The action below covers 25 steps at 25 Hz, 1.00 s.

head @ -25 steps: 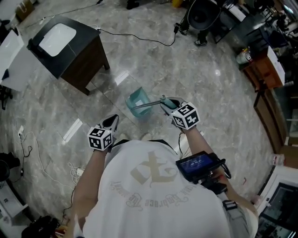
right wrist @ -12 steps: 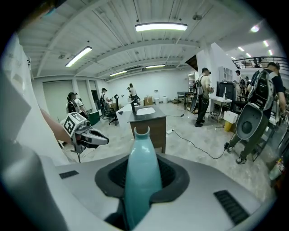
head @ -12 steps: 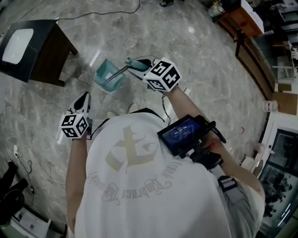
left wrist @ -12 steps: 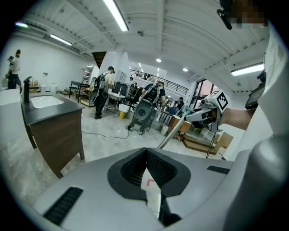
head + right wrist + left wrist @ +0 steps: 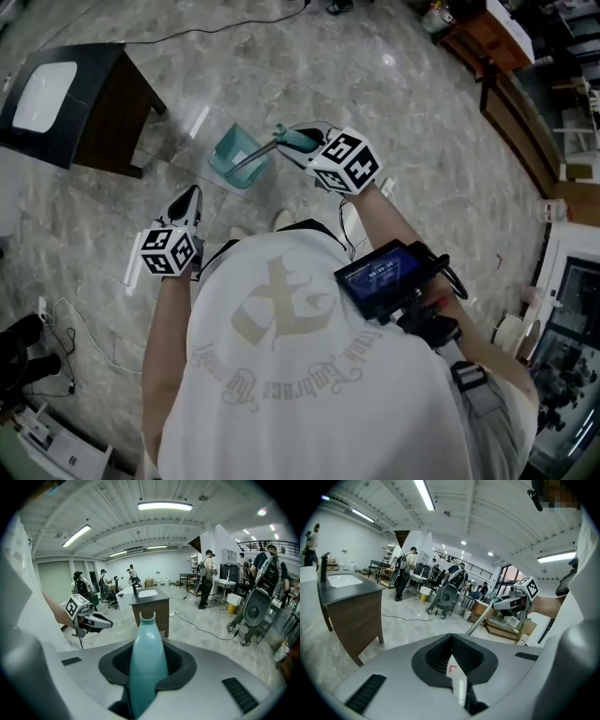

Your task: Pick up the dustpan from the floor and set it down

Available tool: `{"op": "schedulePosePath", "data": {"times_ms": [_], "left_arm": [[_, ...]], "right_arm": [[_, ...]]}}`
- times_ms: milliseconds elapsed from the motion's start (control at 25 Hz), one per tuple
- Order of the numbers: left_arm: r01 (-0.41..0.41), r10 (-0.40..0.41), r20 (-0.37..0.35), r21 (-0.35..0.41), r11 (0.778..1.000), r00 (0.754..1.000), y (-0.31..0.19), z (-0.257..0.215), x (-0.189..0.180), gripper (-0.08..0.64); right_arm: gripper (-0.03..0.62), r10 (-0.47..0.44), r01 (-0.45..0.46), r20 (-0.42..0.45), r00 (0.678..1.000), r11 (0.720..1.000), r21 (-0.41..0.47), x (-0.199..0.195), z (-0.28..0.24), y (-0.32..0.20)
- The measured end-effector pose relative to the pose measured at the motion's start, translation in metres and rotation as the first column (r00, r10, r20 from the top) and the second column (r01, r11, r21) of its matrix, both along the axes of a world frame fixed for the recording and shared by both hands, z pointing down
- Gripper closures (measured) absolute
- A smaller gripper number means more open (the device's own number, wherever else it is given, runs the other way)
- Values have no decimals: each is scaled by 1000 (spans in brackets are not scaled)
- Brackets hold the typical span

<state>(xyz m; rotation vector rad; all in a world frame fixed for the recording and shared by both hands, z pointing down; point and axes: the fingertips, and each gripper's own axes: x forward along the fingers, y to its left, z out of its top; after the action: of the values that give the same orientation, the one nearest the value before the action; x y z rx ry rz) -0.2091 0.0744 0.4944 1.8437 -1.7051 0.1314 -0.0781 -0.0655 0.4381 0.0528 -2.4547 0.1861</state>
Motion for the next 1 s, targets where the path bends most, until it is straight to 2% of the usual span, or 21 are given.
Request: {"op": "schedulePosePath", "data": {"times_ms": [520, 1000], "left_arm": [[23, -24, -24, -25, 999, 999, 45, 15, -19, 548], [31, -33, -44, -50, 998, 998, 66, 28, -27, 548]], "right_arm": [[492, 29, -27, -43, 999, 998, 55, -12, 4, 25], [492, -22, 31, -95, 995, 994, 103, -19, 19, 45]]}}
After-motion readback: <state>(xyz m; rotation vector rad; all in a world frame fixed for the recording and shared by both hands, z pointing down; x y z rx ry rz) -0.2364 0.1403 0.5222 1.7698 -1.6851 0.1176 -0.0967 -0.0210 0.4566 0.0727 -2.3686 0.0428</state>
